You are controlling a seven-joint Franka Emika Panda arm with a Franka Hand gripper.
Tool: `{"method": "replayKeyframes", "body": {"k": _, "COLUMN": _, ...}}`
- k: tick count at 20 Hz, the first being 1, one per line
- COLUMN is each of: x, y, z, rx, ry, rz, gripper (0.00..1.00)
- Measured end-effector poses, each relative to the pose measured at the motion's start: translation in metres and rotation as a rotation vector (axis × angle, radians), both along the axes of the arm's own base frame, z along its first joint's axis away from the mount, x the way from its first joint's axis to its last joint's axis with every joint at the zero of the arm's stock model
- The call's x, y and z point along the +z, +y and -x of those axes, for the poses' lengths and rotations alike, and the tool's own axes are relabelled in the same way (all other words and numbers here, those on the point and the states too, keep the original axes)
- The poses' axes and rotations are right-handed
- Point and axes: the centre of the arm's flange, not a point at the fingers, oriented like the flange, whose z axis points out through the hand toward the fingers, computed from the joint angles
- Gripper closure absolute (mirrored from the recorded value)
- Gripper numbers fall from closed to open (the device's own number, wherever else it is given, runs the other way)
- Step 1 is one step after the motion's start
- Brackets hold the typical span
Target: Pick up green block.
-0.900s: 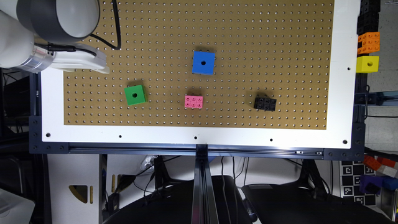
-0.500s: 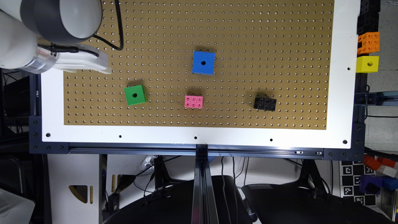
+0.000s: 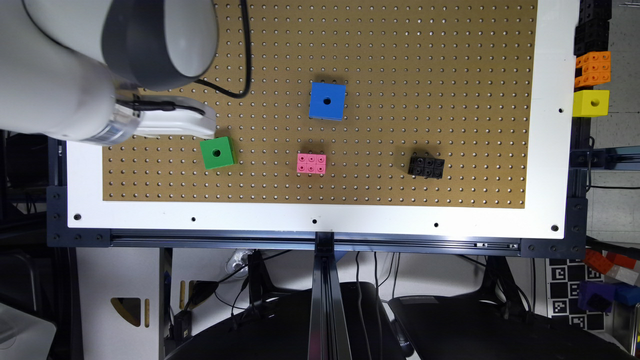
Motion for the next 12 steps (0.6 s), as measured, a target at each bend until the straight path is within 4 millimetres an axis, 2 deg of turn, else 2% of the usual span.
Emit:
{"method": "replayKeyframes", "body": {"k": 7, "x": -0.001, "y": 0.001, "z": -0.001, "rx": 0.001, "ry": -0.001, "rz": -0.001, "gripper": 0.0}}
{"method": "replayKeyframes", "body": {"k": 12, "x": -0.031, "y": -0.001, "z": -0.005, "rx": -0.001, "ry": -0.007, "rz": -0.005, "gripper": 0.0}}
